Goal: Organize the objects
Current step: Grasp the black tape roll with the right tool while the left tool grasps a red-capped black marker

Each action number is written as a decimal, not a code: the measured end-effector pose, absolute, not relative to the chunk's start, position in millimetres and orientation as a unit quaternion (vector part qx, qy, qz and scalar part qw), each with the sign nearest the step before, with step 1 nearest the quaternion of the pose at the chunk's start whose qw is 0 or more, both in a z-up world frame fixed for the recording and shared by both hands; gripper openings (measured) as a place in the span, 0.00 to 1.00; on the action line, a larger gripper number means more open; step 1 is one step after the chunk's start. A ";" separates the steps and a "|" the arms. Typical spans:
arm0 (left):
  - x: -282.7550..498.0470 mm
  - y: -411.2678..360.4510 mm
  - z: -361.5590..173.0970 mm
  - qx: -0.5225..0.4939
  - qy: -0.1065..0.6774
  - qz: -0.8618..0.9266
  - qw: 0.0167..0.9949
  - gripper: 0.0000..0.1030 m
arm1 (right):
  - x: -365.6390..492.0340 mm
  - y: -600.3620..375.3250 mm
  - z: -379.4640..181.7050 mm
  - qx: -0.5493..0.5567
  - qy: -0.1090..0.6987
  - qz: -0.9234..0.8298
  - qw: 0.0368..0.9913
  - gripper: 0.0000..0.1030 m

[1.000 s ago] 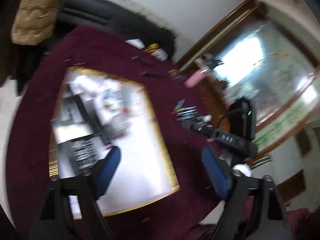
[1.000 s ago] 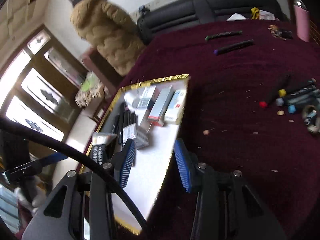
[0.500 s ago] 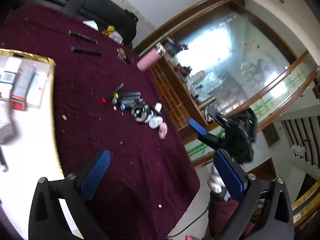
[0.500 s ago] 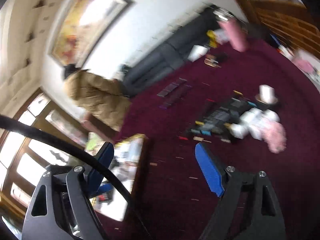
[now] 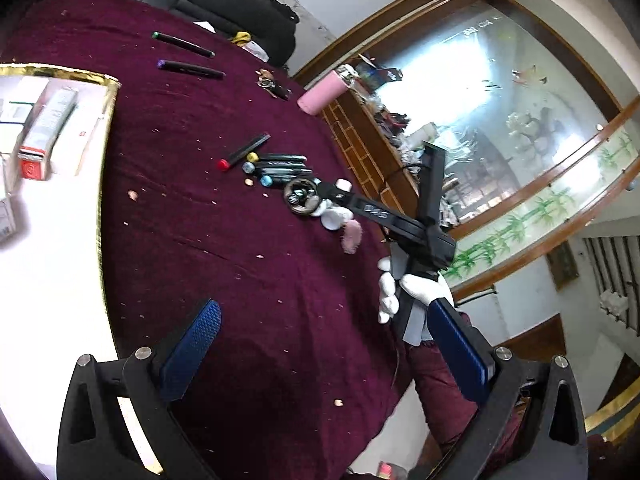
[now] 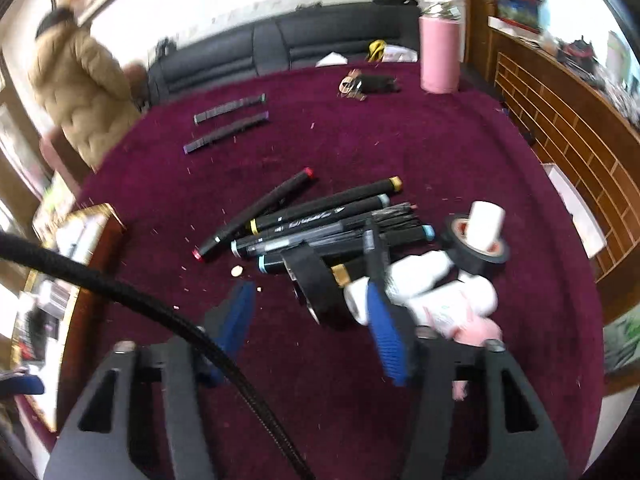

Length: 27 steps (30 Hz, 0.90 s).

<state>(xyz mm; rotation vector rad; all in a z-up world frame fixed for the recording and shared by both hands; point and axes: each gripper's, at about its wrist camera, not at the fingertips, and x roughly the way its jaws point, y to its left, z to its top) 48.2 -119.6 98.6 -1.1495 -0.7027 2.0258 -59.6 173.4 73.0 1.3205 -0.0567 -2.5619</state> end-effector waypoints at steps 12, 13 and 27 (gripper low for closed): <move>-6.1 -78.7 117.1 -0.456 -0.181 0.818 0.299 0.98 | -31.8 214.5 48.8 0.453 -0.149 -0.859 0.187 0.15; -15.3 -72.9 119.5 -0.454 -0.170 0.824 0.294 0.98 | -25.6 218.0 49.1 0.450 -0.162 -0.856 0.198 0.15; -170.5 21.0 39.3 -0.523 0.004 0.831 0.192 0.60 | -5.8 233.5 19.8 0.446 -0.269 -0.798 0.305 0.16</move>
